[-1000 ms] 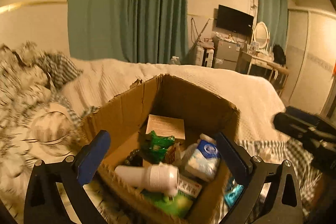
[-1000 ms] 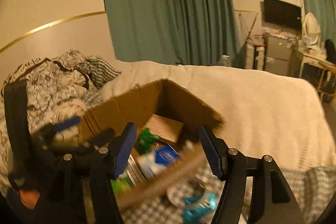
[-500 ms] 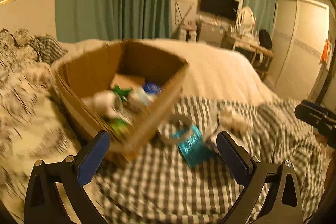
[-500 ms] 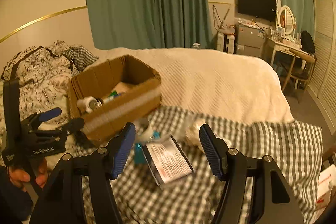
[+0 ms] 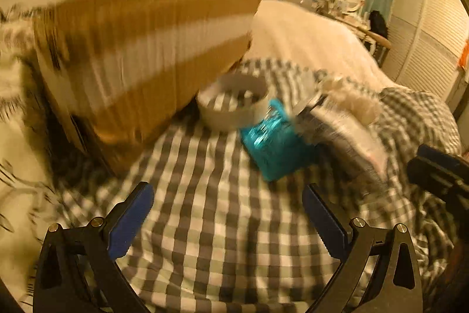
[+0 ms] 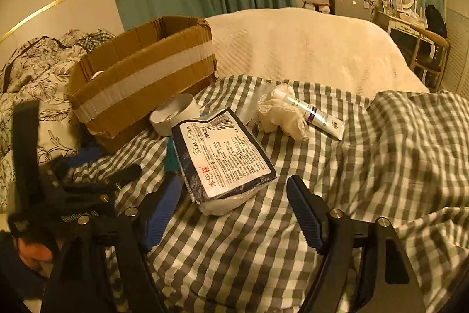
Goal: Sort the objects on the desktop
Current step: 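Grasp the white-and-navy tissue paper pack with the right gripper while the left approaches the teal blister pack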
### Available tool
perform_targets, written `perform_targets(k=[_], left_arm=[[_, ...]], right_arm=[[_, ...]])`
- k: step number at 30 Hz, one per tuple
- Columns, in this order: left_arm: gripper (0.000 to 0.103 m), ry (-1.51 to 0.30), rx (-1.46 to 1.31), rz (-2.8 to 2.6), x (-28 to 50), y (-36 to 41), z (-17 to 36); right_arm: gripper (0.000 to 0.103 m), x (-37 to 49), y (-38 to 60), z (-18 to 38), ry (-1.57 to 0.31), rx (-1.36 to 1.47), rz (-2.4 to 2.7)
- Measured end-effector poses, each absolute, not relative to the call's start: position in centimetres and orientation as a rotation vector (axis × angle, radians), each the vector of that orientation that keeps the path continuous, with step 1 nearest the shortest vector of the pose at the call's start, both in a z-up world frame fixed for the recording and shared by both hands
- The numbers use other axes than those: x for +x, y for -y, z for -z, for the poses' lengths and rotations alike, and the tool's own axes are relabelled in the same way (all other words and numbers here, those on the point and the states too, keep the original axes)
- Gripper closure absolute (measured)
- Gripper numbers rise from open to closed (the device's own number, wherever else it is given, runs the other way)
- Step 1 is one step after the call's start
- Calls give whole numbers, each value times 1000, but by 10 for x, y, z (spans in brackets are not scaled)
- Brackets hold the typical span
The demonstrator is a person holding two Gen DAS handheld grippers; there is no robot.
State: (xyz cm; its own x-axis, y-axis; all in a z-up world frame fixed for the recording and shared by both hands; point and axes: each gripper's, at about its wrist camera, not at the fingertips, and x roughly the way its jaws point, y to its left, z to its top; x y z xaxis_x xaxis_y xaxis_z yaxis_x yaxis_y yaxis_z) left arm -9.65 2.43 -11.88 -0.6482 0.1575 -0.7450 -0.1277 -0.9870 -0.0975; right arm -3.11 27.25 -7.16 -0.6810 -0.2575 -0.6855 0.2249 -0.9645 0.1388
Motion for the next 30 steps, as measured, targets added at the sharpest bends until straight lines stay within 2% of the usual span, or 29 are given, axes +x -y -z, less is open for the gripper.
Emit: perform_targets(k=[3, 8, 18, 23, 27, 28, 30], left_arm=[[0, 112, -1285, -2706, -100, -17, 128], [0, 163, -1249, -2725, -94, -11, 124], [0, 72, -1236, -2752, -98, -20, 125], [0, 100, -1261, -2732, -98, -16, 129], [0, 77, -1260, -2743, -92, -14, 129], [0, 74, -1264, -2744, -90, -14, 129], [0, 73, -1268, -2734, -87, -14, 129]], right_arm=[[18, -38, -267, 77, 47, 1086, 2659], [12, -53, -260, 87, 10, 1087, 2649], [8, -84, -246, 108, -10, 1177, 2593], [8, -87, -247, 117, 48, 1229, 2559], [28, -82, -249, 116, 48, 1249, 2563], [43, -80, -251, 116, 55, 1257, 2566], [50, -76, -256, 114, 75, 1280, 2573]])
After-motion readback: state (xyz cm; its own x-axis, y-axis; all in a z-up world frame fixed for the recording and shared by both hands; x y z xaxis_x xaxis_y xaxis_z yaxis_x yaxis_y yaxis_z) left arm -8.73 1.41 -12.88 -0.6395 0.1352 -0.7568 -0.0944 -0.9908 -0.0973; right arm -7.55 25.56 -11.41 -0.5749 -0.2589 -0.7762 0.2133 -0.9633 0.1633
